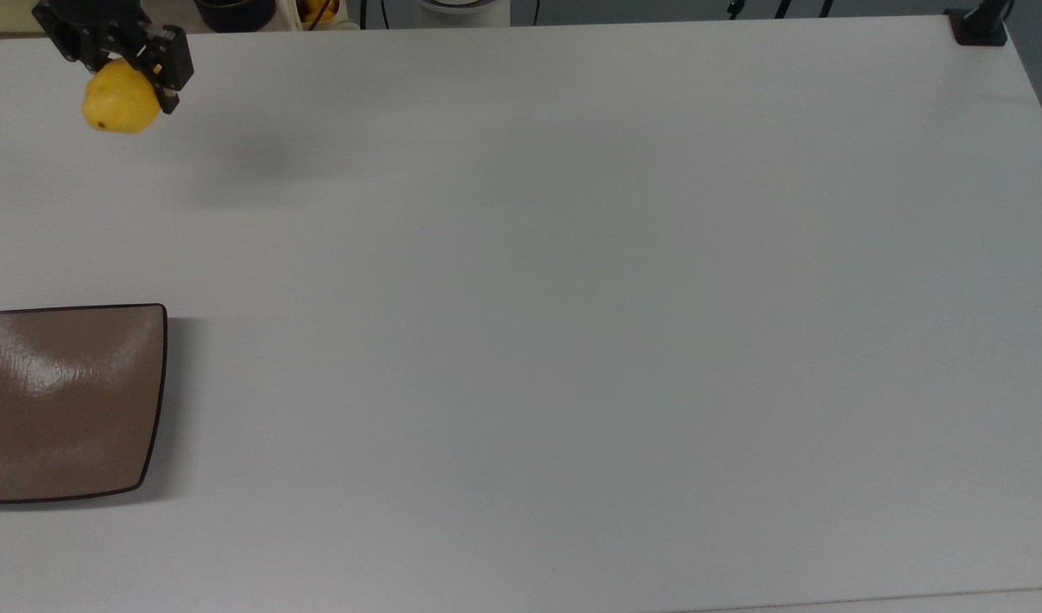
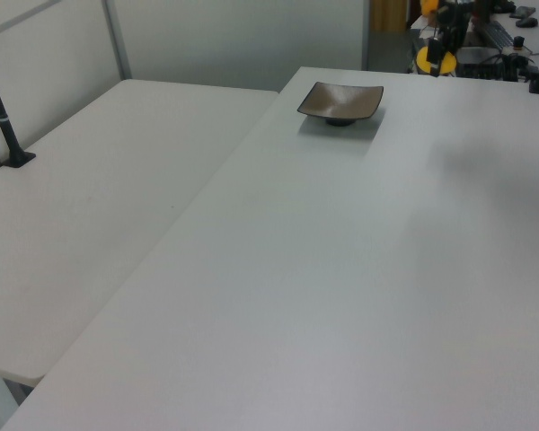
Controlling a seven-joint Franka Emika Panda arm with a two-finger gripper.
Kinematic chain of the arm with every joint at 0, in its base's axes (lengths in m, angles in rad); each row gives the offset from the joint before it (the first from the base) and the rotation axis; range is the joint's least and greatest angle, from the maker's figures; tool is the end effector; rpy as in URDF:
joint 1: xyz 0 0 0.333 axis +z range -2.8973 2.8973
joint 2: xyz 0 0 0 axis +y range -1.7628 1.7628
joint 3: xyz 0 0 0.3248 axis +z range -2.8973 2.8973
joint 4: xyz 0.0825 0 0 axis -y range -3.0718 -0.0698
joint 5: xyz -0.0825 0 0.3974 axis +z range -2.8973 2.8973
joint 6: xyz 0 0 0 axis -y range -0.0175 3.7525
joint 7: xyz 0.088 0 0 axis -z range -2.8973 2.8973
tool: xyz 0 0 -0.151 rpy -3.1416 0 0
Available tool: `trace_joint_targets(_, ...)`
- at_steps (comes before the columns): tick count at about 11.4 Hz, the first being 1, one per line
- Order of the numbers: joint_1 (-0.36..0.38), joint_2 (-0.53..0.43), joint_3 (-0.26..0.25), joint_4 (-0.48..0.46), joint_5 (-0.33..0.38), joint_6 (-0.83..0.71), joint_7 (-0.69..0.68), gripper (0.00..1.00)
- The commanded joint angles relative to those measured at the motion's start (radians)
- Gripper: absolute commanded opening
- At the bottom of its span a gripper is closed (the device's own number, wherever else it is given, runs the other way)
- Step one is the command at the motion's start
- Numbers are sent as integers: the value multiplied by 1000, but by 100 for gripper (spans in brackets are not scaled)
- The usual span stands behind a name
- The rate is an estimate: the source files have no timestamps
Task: Put potatoes on a ceramic plate
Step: 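Lift the potato and carry it toward the brown plate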
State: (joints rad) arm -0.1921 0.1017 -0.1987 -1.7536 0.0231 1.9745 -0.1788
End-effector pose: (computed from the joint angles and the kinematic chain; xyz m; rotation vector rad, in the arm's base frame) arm 0.5798 -0.2325 0.4771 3.0856 -0.3370 0.1816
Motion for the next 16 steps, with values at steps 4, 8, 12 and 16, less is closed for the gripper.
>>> trace_joint_targets(4,-6,88,88,163,34,-71,-135,17)
trace_joint_targets(8,-9,217,90,272,34,25,-174,17)
trace_joint_targets(12,-23,358,90,348,38,229,-176,18)
trace_joint_targets(16,-47,470,90,371,49,478,-195,18)
